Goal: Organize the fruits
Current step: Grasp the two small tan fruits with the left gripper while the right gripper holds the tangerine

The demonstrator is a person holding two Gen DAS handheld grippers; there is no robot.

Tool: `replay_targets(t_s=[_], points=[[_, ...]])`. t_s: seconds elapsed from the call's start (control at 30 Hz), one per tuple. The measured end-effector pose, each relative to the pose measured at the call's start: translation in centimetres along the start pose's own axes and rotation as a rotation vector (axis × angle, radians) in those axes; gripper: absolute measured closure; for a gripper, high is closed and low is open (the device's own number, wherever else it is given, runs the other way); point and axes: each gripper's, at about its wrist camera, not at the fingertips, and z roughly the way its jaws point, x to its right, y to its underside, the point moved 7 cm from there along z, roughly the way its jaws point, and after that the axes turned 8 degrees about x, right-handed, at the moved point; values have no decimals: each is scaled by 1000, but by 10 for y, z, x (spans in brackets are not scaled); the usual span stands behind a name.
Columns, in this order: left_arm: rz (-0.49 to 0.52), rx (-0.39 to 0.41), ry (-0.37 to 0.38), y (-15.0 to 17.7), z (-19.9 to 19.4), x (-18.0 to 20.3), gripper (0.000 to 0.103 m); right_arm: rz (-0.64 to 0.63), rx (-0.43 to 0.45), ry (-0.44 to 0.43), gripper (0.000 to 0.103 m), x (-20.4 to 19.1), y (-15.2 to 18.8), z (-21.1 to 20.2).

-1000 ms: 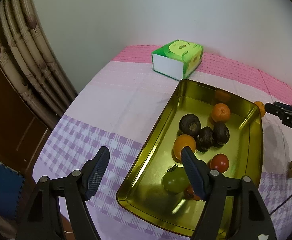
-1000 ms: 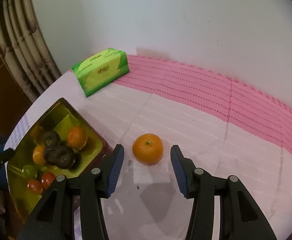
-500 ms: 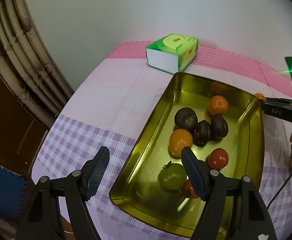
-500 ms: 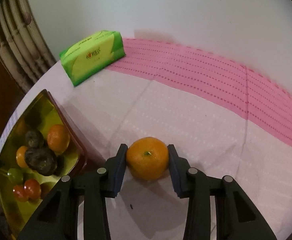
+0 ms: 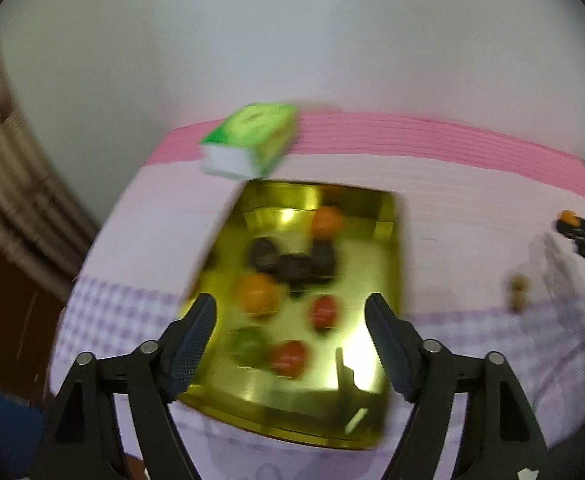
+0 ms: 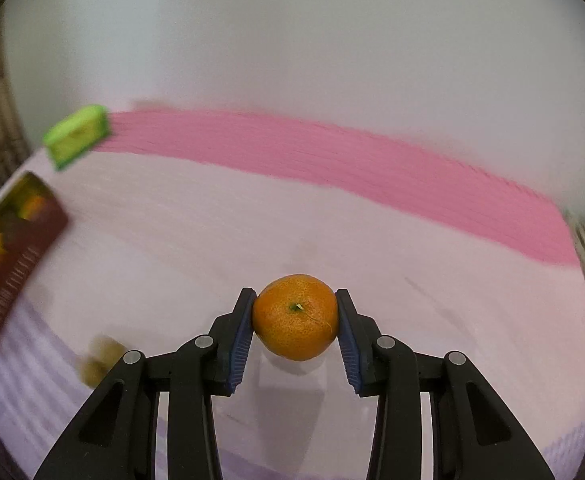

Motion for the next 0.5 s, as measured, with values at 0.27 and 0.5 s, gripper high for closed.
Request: replay_targets(t_s=[0.27,0.5], points=[[185,-27,293,1,13,139,15,125,8,23,62,46,32,9],[289,-101,363,14,60,214,20,160,37,-18,62,57,38,3]])
